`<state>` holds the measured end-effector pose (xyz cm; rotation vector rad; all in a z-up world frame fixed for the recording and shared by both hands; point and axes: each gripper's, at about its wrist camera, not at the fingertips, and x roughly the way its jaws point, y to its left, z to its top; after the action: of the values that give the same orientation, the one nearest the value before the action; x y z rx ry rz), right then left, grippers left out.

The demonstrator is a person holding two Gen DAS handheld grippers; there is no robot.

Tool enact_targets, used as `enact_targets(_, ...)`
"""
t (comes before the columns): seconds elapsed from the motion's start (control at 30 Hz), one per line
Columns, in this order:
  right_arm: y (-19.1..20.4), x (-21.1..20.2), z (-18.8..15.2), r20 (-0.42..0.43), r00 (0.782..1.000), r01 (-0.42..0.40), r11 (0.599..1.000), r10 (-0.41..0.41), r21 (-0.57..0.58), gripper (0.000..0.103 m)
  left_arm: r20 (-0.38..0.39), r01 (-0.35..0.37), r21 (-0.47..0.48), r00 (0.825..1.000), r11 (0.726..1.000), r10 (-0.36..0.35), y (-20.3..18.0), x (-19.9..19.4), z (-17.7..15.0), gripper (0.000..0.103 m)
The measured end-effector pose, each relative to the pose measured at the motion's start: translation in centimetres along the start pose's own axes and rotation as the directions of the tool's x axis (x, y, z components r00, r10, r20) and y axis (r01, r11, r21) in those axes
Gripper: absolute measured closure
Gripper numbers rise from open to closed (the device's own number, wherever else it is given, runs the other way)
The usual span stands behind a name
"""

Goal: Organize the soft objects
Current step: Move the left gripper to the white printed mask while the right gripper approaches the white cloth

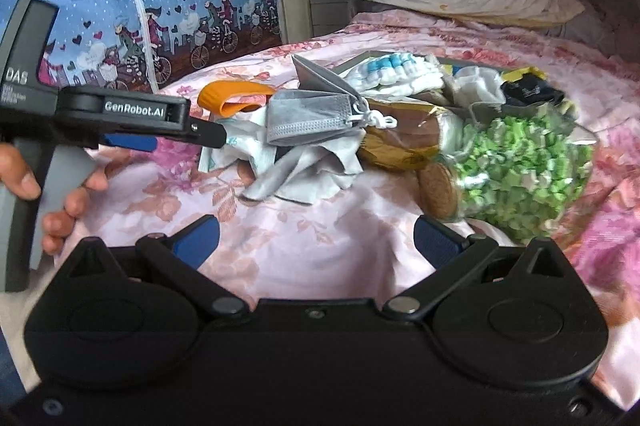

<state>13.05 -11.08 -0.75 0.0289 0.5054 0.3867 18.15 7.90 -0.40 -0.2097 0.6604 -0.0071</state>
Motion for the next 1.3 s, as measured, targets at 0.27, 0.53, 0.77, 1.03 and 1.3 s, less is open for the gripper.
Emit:
enact_targets(0.27,-0.6,3.3,2.4,0.005,0.999,-0.05,0.997,0.049,0.063,0.001,-0.035,0.036,-0.052,0.999,0.998,-0.038,0.9,1.4,0.5,0.001)
enact_targets(0.53,-1.7,6.0,3.0,-0.001,0.999,-0.046,0.99,0.047,0.131,0.008,-0.057,0.075,-0.073,0.995,0.995,-0.079,1.0,2.5,0.3,0.009)
enact_targets(0.77,-1.4,7.5,3.3,0.023,0.998,-0.054,0.992,0.051,0.118,0.028,-0.026,0.114,-0.092,0.993,0.989,-0.117,0.8,3.0,0.2,0.033)
enact_targets(1.03,-1.2,8.2,3.2,0.026,0.998,-0.063,0.989,0.06,0.132,0.048,-0.017,0.107,-0.087,0.994,0.99,-0.109,0.7,3.1,0.0,0.054)
enact_targets(1.3,-1.3,8.0,2.9,0.04,0.998,-0.055,0.988,0.05,0.144,0.089,-0.009,0.123,-0.089,0.992,0.988,-0.125,0.6,2.7,0.0,0.068)
